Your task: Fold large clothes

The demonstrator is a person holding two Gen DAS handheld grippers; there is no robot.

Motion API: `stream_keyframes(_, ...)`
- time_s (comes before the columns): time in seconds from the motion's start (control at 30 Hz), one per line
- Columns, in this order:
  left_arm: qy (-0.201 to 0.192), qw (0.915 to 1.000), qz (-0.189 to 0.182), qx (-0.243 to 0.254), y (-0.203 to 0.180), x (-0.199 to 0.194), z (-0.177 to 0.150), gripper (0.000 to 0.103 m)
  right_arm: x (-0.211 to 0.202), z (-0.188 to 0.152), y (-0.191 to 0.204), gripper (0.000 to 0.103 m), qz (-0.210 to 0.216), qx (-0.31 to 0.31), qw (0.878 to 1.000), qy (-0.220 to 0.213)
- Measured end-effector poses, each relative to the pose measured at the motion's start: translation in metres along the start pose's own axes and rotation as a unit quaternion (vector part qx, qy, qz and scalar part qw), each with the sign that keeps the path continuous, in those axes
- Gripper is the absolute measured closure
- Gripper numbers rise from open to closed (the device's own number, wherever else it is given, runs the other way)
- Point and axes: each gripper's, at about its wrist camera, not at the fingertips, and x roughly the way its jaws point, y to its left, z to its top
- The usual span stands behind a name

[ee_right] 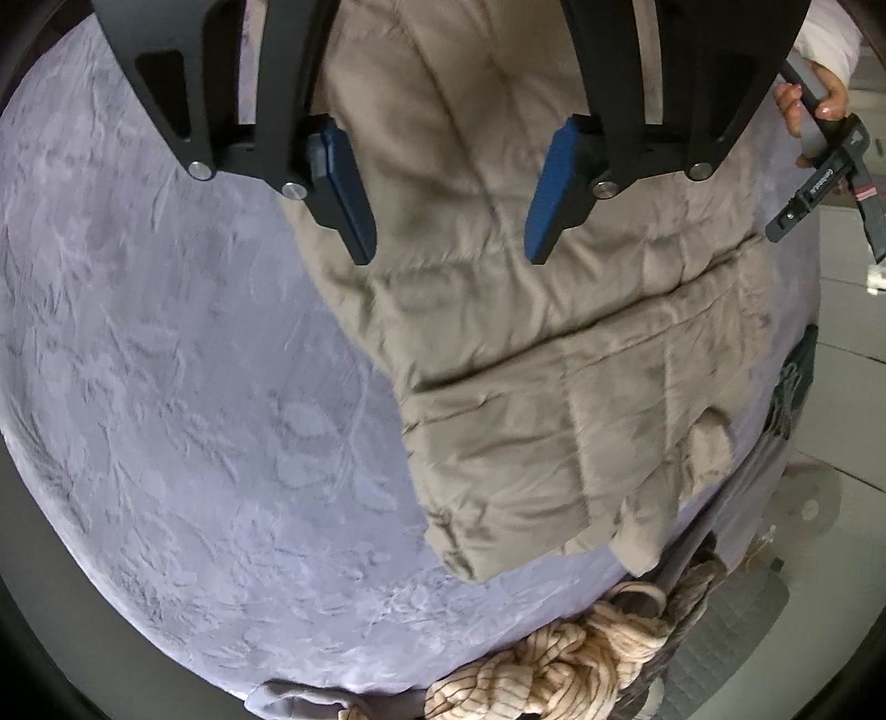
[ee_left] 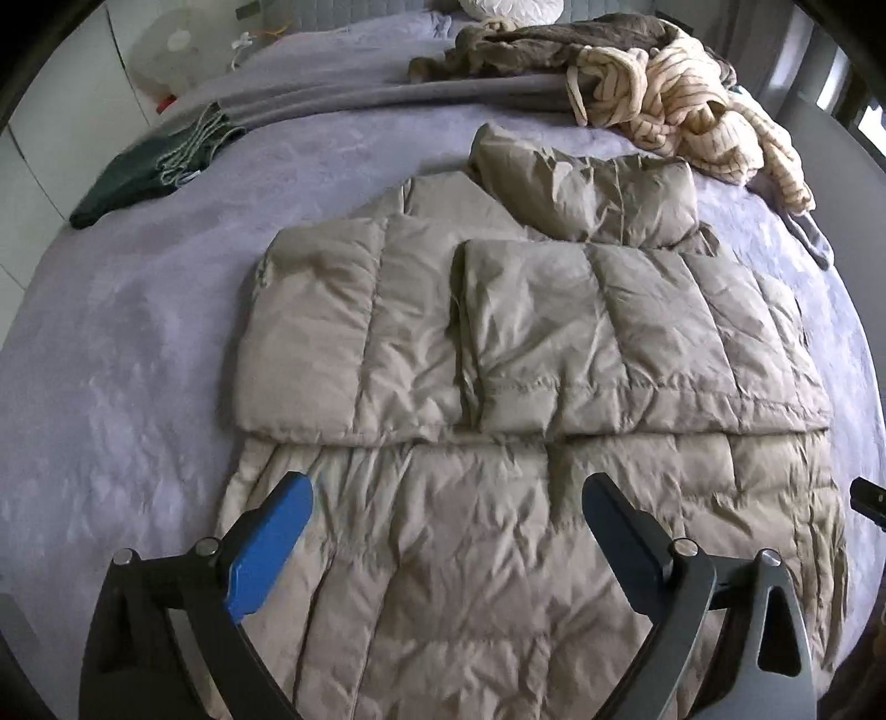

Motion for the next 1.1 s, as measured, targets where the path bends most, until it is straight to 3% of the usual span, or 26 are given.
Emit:
stream_keyframes(0.1,0.009,0.9999,-0.002,-0.007,-0.001,-0.01,-0.008,0.004,-0.004,-0.006,0.003,0.041,0.006,-0.003,1.0,0.012)
stream_keyframes(0.27,0.028,0.9995,0.006,-0.014,-0.004,-0.028,-0.022,0.0,-0.019,-0.019,0.012,0.017,0.024,-0.01,1.0,0.015)
stream_keyframes(0.6,0.054,0.9974,0.027,-0.039,-0.01,-0.055,-0.057,0.0,-0.026,-0.044,0.017,0.013,0.068,-0.012,0.995,0.066)
stream_keyframes(0.67,0.054,0.9967,0.035,-0.049,-0.008,-0.06,-0.065,0.0,-0.025,-0.05,0.019,0.0,0.077,-0.016,0.994,0.076)
stream_keyframes(0.93,0.075,0.9949,0.027,-0.062,-0.016,-0.071,-0.1,0.0,-0.018,-0.073,0.029,0.0,0.103,-0.042,0.986,0.127)
stream_keyframes(1.1,0.091,0.9944,0.018,-0.053,-0.017,-0.072,-0.118,0.0,-0.019,-0.087,0.019,0.0,0.109,-0.002,0.985,0.137)
